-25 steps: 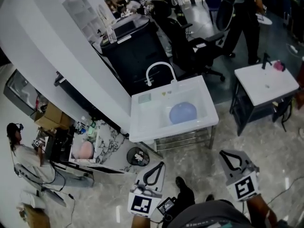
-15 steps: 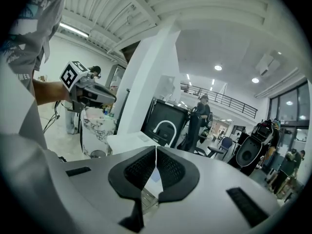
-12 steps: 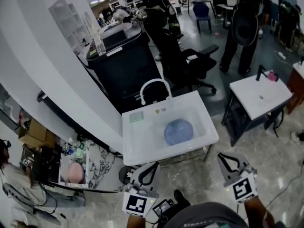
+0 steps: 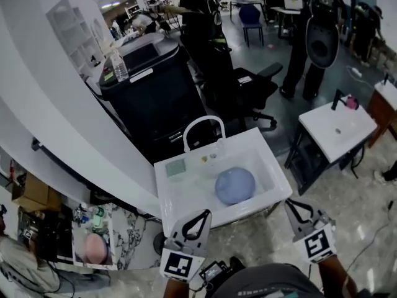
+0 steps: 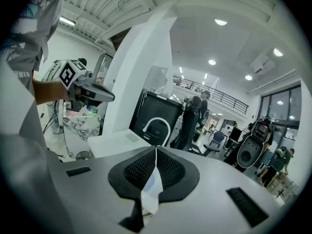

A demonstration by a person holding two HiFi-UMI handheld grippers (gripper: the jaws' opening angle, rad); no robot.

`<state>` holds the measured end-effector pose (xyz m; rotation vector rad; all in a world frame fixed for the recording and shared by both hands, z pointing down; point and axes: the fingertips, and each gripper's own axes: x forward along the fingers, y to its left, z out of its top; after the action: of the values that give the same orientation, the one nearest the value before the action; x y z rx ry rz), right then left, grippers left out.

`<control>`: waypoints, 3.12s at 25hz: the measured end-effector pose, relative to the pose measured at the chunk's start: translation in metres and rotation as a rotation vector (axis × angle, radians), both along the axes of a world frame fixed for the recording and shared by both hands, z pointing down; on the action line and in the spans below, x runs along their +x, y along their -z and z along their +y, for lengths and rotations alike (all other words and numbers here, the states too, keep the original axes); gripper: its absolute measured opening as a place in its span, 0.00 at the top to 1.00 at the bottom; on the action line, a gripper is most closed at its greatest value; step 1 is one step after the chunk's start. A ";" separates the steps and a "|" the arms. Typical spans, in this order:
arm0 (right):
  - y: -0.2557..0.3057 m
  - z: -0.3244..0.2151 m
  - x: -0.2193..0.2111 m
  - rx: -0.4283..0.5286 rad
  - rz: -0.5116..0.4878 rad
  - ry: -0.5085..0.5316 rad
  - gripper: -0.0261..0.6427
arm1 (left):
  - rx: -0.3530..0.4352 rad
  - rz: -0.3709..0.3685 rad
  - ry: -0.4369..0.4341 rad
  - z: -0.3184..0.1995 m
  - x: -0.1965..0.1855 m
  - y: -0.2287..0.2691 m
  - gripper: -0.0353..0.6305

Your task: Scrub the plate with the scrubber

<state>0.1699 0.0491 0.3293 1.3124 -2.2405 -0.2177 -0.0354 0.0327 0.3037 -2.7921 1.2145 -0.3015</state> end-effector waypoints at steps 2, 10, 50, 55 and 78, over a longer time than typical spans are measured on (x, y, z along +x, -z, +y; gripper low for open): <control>0.000 -0.012 -0.007 -0.004 0.005 -0.012 0.91 | -0.006 0.011 -0.001 -0.012 -0.010 -0.003 0.94; -0.002 -0.056 -0.045 -0.008 0.007 0.016 0.91 | -0.032 0.044 0.025 -0.043 -0.046 -0.015 0.94; -0.392 -0.359 -0.070 -0.661 0.089 0.224 0.91 | -0.321 -0.047 0.425 -0.241 -0.091 -0.158 0.94; -0.447 -0.374 -0.068 -0.733 0.090 0.156 0.87 | -0.352 -0.055 0.443 -0.252 -0.093 -0.177 0.94; -0.555 -0.378 -0.050 -0.988 0.065 0.005 0.84 | -0.460 -0.171 0.473 -0.286 -0.112 -0.264 0.94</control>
<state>0.1195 -0.3293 0.8847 0.7229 -1.8489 0.7449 -0.1473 -0.2531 0.5679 -2.6885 1.9586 -0.9387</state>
